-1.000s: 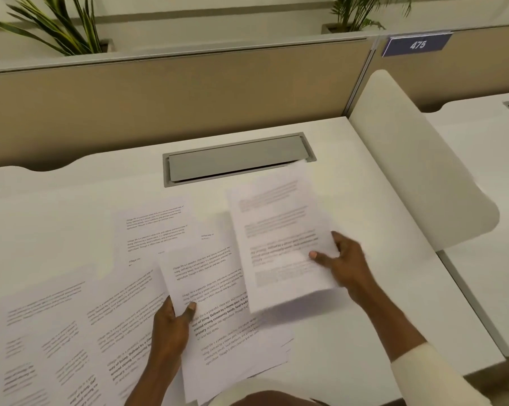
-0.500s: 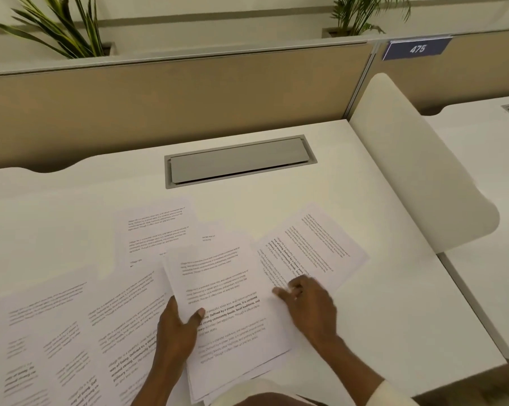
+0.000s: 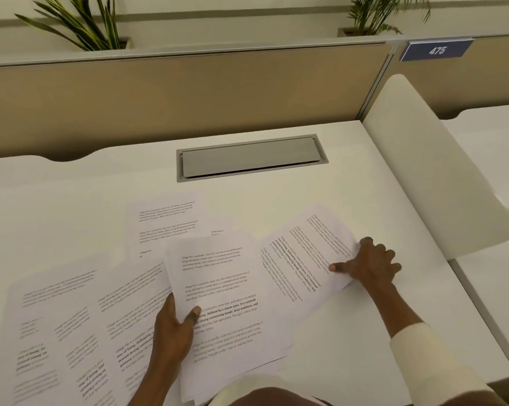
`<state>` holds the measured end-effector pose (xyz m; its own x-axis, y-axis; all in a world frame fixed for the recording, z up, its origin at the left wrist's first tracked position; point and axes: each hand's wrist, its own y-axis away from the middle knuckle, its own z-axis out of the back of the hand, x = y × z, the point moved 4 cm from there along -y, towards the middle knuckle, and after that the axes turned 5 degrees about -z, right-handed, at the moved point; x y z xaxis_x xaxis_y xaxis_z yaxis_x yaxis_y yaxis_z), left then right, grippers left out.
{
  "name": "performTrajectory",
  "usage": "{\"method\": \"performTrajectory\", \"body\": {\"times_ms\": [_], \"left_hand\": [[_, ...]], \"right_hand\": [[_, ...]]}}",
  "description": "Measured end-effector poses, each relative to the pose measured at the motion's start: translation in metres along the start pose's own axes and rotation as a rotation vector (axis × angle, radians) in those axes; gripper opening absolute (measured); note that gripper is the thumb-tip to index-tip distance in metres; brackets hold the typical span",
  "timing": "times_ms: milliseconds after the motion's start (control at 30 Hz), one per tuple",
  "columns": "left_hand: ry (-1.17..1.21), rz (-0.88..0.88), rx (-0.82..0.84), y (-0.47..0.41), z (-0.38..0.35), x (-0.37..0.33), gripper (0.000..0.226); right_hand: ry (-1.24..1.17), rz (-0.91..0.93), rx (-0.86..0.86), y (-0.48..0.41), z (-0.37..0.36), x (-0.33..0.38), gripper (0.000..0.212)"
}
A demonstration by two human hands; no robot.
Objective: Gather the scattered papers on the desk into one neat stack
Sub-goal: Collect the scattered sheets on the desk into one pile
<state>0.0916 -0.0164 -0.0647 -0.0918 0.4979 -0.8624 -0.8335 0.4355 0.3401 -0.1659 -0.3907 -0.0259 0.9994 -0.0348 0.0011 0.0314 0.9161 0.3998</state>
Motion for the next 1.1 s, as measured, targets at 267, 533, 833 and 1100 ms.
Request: {"method": "performTrajectory", "body": {"times_ms": [267,533,833,1100], "left_hand": [[-0.007,0.014,-0.002,0.002,0.005,-0.001,0.051],[0.03,0.007,0.005,0.001,0.019,-0.004,0.05],[0.087,0.056,0.021,-0.003,0.037,0.003,0.047],[0.328,0.108,0.031,0.002,0.036,-0.005,0.029]], "right_hand": [[-0.194,0.016,0.14,-0.017,0.0,0.003,0.082],[-0.652,0.53,-0.087,0.026,0.08,0.01,0.025],[-1.172,1.046,0.104,0.096,0.196,0.051,0.023],[-0.985,0.853,0.554,0.085,0.069,0.146,0.036]]}}
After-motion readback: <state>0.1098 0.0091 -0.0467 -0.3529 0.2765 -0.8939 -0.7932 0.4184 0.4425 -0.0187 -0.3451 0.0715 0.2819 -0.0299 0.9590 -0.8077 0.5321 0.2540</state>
